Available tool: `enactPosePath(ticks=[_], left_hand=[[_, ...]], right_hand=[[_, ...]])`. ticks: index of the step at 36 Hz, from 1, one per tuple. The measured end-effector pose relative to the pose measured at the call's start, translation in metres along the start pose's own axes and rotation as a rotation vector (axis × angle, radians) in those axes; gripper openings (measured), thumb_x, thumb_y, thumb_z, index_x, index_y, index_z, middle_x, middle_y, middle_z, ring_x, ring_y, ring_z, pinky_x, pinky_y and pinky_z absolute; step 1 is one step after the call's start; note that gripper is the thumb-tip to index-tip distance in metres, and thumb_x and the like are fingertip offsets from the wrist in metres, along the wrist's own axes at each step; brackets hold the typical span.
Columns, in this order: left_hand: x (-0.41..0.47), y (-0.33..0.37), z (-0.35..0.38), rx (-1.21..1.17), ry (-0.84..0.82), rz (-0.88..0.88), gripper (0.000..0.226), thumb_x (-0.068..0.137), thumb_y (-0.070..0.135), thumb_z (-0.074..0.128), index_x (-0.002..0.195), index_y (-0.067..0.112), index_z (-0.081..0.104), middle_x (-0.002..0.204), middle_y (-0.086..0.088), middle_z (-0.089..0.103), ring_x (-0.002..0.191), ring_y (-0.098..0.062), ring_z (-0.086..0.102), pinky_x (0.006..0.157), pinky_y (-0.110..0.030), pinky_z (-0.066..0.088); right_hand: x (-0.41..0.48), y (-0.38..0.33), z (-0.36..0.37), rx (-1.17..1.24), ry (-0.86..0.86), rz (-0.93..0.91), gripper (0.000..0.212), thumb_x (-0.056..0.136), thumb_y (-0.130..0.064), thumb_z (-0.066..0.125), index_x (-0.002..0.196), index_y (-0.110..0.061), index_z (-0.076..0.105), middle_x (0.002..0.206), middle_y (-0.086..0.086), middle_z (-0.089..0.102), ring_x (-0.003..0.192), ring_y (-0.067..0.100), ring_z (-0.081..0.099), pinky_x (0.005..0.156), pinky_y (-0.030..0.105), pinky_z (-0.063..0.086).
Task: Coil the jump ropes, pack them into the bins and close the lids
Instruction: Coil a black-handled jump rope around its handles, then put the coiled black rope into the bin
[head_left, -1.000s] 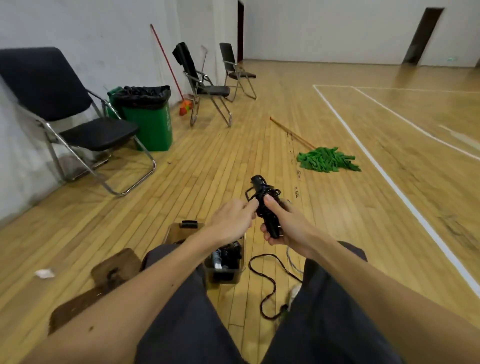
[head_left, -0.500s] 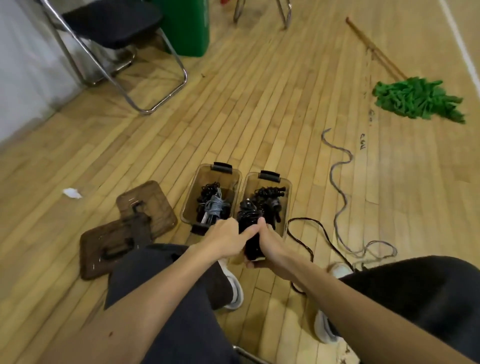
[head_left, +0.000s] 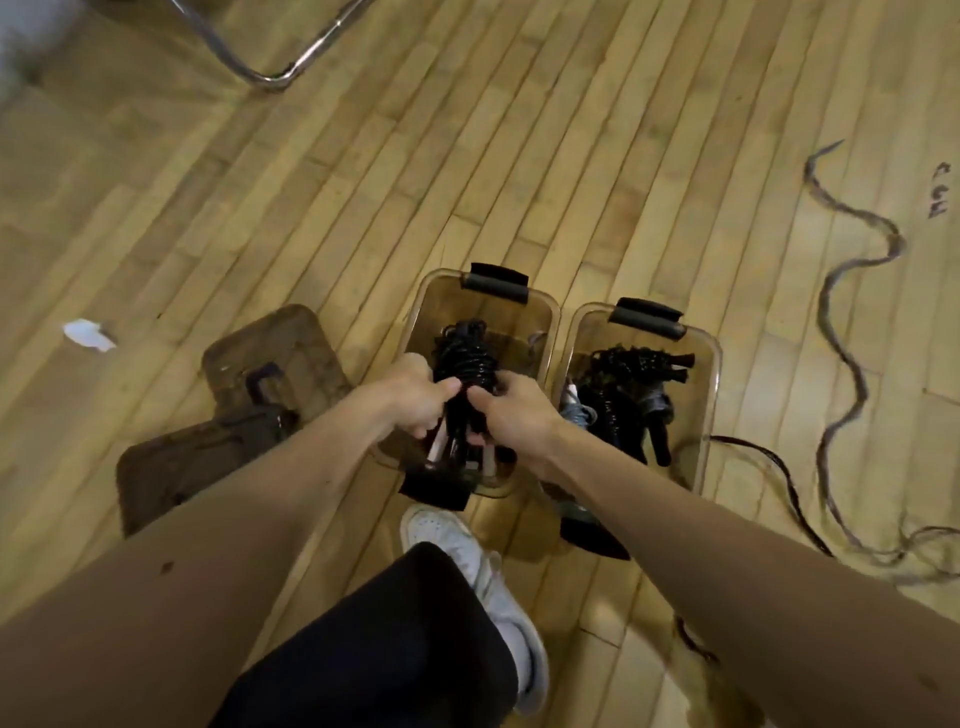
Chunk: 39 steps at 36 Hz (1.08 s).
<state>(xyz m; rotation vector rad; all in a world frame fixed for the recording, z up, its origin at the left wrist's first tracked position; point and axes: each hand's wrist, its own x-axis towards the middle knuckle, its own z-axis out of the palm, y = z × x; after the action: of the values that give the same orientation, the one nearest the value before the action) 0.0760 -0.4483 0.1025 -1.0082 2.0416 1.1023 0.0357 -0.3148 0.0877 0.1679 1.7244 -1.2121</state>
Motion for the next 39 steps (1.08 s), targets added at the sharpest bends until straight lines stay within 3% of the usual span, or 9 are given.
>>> enactPosePath(ticks=[5, 11, 13, 19, 21, 24, 27, 33, 39], left_hand=[[0.044, -0.007, 0.001, -0.039, 0.080, -0.101, 0.027, 0.107, 0.024, 0.043, 0.106, 0.000, 0.055, 0.072, -0.010, 0.057, 0.057, -0.019, 0.051, 0.054, -0.028, 0.046], [0.056, -0.022, 0.028, 0.133, 0.064, -0.147, 0.021, 0.107, 0.016, 0.041, 0.110, 0.001, 0.055, 0.095, -0.015, 0.059, 0.066, -0.022, 0.053, 0.052, -0.025, 0.043], [0.058, -0.030, 0.035, 0.186, 0.058, -0.131, 0.019, 0.104, 0.013, 0.045, 0.111, 0.000, 0.057, 0.107, -0.017, 0.060, 0.078, -0.024, 0.053, 0.061, -0.029, 0.044], [0.048, -0.037, 0.024, 0.268, 0.097, -0.088, 0.019, 0.104, 0.014, 0.045, 0.096, 0.002, 0.058, 0.092, -0.018, 0.063, 0.063, -0.030, 0.066, 0.048, -0.036, 0.055], [0.039, -0.027, 0.018, 0.419, 0.107, -0.053, 0.019, 0.104, 0.019, 0.047, 0.098, 0.004, 0.056, 0.093, -0.014, 0.060, 0.071, -0.028, 0.064, 0.050, -0.032, 0.049], [0.025, -0.003, 0.019, 0.621, 0.148, 0.073, 0.021, 0.104, 0.024, 0.048, 0.112, 0.008, 0.059, 0.108, -0.014, 0.060, 0.098, -0.033, 0.062, 0.070, -0.037, 0.046], [0.004, 0.034, 0.044, 0.639, 0.193, 0.302, 0.028, 0.105, 0.033, 0.045, 0.107, 0.012, 0.063, 0.106, -0.011, 0.063, 0.095, -0.032, 0.063, 0.073, -0.039, 0.049], [-0.051, 0.113, 0.150, 0.500, -0.093, 0.653, 0.030, 0.106, 0.034, 0.043, 0.092, 0.016, 0.063, 0.087, -0.004, 0.058, 0.082, -0.026, 0.060, 0.075, -0.041, 0.052], [-0.062, 0.116, 0.266, 0.591, -0.351, 0.574, 0.027, 0.103, 0.027, 0.049, 0.082, 0.011, 0.056, 0.089, -0.009, 0.061, 0.080, -0.025, 0.059, 0.066, -0.035, 0.047]], right_hand=[[0.044, 0.010, 0.017, -0.270, 0.082, -0.101, 0.047, 0.103, -0.023, 0.056, 0.144, -0.019, 0.035, 0.120, 0.006, 0.057, 0.110, 0.025, 0.061, 0.095, 0.044, 0.055], [0.067, 0.018, 0.027, -0.545, 0.012, -0.123, 0.052, 0.104, -0.024, 0.053, 0.153, -0.023, 0.036, 0.145, 0.012, 0.052, 0.131, 0.030, 0.050, 0.103, 0.040, 0.045], [0.070, 0.018, 0.030, -0.623, -0.048, -0.129, 0.050, 0.106, -0.022, 0.049, 0.155, -0.023, 0.036, 0.148, 0.008, 0.051, 0.130, 0.028, 0.052, 0.100, 0.036, 0.047], [0.071, 0.016, 0.029, -0.729, -0.108, -0.142, 0.054, 0.103, -0.010, 0.045, 0.155, -0.023, 0.037, 0.148, 0.010, 0.049, 0.118, 0.027, 0.059, 0.090, 0.036, 0.054], [0.065, 0.015, 0.022, -0.689, -0.128, -0.170, 0.050, 0.104, -0.015, 0.045, 0.153, -0.023, 0.040, 0.137, 0.011, 0.057, 0.098, 0.023, 0.065, 0.078, 0.036, 0.056], [0.047, 0.011, -0.003, -0.630, -0.103, -0.232, 0.039, 0.104, -0.016, 0.046, 0.143, -0.022, 0.053, 0.118, 0.011, 0.065, 0.082, 0.019, 0.060, 0.068, 0.030, 0.047], [0.021, 0.012, -0.058, -0.632, -0.043, -0.193, 0.025, 0.104, -0.014, 0.047, 0.120, -0.013, 0.066, 0.088, 0.001, 0.063, 0.071, 0.016, 0.057, 0.061, 0.025, 0.046], [-0.052, 0.056, -0.198, -0.532, 0.252, 0.029, 0.019, 0.104, -0.011, 0.046, 0.104, -0.015, 0.064, 0.085, 0.007, 0.065, 0.069, 0.017, 0.059, 0.055, 0.025, 0.048], [-0.110, 0.152, -0.274, -0.439, 0.379, 0.247, 0.024, 0.101, -0.006, 0.042, 0.101, -0.009, 0.066, 0.079, 0.007, 0.065, 0.060, 0.016, 0.058, 0.048, 0.024, 0.048]])
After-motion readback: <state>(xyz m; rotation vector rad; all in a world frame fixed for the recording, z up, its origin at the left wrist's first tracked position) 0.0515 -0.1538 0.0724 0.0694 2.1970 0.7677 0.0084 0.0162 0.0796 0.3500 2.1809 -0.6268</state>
